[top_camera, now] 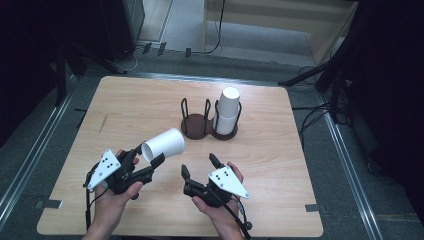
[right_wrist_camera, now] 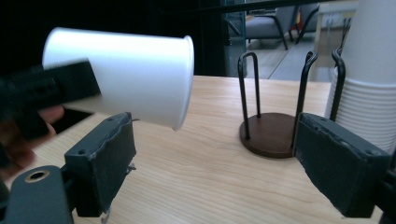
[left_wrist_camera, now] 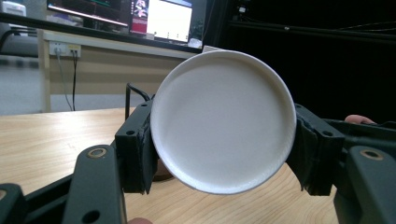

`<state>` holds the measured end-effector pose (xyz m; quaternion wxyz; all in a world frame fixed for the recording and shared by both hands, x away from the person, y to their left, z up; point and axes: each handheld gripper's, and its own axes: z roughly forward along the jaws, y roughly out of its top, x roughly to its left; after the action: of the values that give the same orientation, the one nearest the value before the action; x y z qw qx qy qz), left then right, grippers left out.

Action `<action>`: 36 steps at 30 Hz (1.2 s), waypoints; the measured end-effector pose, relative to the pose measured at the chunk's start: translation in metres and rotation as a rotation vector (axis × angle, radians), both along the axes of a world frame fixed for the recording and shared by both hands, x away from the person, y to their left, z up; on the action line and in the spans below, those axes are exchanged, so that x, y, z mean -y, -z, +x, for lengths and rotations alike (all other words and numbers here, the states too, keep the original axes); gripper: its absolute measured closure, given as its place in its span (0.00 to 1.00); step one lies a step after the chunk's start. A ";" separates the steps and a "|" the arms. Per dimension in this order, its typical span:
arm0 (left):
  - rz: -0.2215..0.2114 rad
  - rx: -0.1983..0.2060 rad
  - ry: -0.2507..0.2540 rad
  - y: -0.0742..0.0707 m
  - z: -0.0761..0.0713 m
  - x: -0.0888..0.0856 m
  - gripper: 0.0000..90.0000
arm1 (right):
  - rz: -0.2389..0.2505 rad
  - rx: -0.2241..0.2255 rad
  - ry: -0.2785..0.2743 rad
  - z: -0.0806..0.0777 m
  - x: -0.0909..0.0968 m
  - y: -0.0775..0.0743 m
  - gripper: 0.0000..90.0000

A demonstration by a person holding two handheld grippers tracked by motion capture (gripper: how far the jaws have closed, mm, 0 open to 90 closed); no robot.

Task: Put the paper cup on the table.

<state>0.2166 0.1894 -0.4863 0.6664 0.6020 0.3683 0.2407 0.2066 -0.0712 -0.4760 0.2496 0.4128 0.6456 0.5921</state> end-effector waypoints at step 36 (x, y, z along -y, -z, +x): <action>0.013 0.026 0.023 0.009 -0.004 0.014 0.39 | 0.882 -0.641 0.118 0.014 -0.015 -0.006 0.00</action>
<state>0.2130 0.1754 -0.4949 0.6699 0.6074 0.3511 0.2430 0.2202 -0.0563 -0.4702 -0.1237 0.6734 0.3558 0.6361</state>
